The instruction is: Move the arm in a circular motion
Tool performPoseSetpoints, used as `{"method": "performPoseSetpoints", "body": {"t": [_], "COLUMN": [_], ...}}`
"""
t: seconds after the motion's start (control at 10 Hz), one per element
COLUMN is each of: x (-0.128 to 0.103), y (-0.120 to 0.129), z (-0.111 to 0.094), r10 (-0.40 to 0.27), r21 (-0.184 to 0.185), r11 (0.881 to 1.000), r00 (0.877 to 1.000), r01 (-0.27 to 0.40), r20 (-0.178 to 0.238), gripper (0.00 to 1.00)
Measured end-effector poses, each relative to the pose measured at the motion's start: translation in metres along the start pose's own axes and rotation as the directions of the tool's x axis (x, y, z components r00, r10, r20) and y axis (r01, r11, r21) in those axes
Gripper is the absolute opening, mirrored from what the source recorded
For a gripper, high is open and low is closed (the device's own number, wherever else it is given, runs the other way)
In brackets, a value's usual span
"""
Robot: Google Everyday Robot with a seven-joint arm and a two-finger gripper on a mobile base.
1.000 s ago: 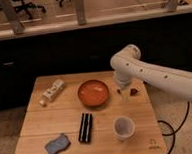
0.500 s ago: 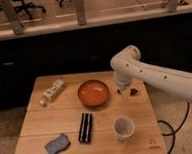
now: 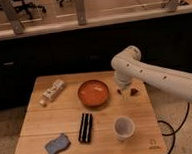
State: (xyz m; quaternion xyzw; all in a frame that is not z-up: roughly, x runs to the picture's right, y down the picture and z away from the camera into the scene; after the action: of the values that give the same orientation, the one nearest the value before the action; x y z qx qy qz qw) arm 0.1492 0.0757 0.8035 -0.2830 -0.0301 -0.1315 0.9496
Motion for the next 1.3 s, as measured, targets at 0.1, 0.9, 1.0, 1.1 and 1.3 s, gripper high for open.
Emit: {"method": "performPoseSetpoints", "body": {"t": [0.1, 0.9, 1.0, 1.1, 1.3], "x": [0.002, 0.021, 0.024, 0.025, 0.026], "y": [0.000, -0.002, -0.002, -0.003, -0.003], "z": [0.001, 0.007, 0.007, 0.008, 0.009], "r10": [0.003, 0.008, 0.009, 0.009, 0.003], "r21": [-0.001, -0.003, -0.004, -0.004, -0.005], "r11": [1.000, 1.000, 1.000, 1.000, 1.000], "r00": [1.000, 1.000, 1.000, 1.000, 1.000], "r01": [-0.003, -0.008, -0.009, -0.009, -0.003], "r20": [0.000, -0.004, -0.005, -0.005, -0.003], "gripper": [0.80, 0.80, 0.80, 0.80, 0.80]}}
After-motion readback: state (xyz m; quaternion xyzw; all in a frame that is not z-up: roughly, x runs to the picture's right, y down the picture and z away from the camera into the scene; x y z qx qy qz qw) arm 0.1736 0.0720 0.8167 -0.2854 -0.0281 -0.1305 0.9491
